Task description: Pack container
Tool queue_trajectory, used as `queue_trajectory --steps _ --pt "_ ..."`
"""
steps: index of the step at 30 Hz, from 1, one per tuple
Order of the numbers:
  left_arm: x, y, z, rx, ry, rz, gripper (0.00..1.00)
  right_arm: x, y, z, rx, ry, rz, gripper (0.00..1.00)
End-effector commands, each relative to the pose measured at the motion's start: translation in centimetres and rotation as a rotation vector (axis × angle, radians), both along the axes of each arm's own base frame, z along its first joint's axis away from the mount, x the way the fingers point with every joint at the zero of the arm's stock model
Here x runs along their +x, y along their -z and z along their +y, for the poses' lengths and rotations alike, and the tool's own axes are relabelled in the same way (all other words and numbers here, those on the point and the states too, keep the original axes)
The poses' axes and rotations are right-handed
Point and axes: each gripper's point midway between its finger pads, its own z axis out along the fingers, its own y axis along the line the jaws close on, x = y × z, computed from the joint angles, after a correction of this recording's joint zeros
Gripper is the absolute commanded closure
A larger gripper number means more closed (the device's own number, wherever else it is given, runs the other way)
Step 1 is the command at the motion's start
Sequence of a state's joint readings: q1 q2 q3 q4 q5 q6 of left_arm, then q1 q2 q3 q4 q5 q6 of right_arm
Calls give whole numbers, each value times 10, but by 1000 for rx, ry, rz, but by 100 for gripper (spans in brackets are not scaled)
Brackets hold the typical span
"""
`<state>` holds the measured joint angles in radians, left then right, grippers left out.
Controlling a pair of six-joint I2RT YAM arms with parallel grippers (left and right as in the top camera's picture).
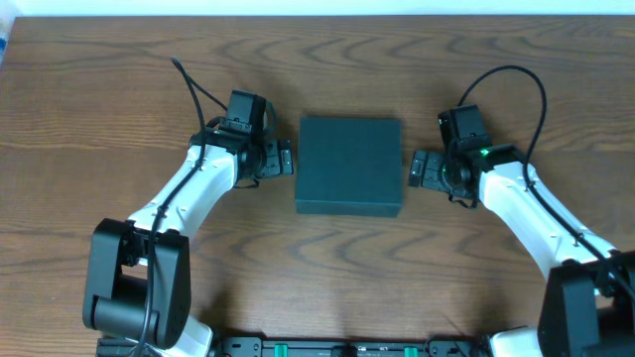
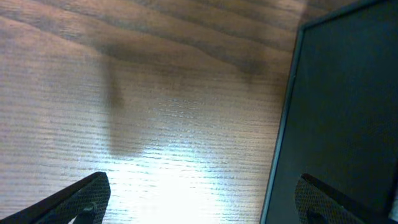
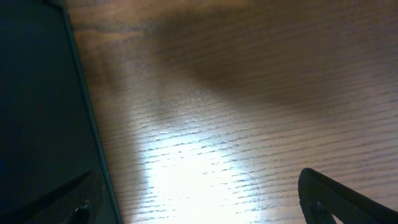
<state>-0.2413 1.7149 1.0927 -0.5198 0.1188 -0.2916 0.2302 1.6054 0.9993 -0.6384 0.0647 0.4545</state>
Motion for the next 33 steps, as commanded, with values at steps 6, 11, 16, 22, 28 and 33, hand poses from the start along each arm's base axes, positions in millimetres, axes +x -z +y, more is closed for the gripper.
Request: queue_trajectory --steps 6,11,16,22,28,33 --pt "12 -69 9 27 15 -160 5 11 -118 -4 -12 -122 -360 1" --pt "-8 -126 12 52 108 -246 5 -24 -183 -14 -40 -170 -530 1" --pt "-44 -165 15 69 180 -314 4 -72 -222 -27 -93 -190 -640 1" --pt "-82 -201 8 96 260 -411 4 -126 -253 -29 -48 -220 -775 1" --pt "-124 -222 14 109 269 -462 5 -170 -247 -36 -18 -248 -781 1" --pt "-150 -234 34 118 202 -503 5 -187 -249 -24 60 -309 -807 1"
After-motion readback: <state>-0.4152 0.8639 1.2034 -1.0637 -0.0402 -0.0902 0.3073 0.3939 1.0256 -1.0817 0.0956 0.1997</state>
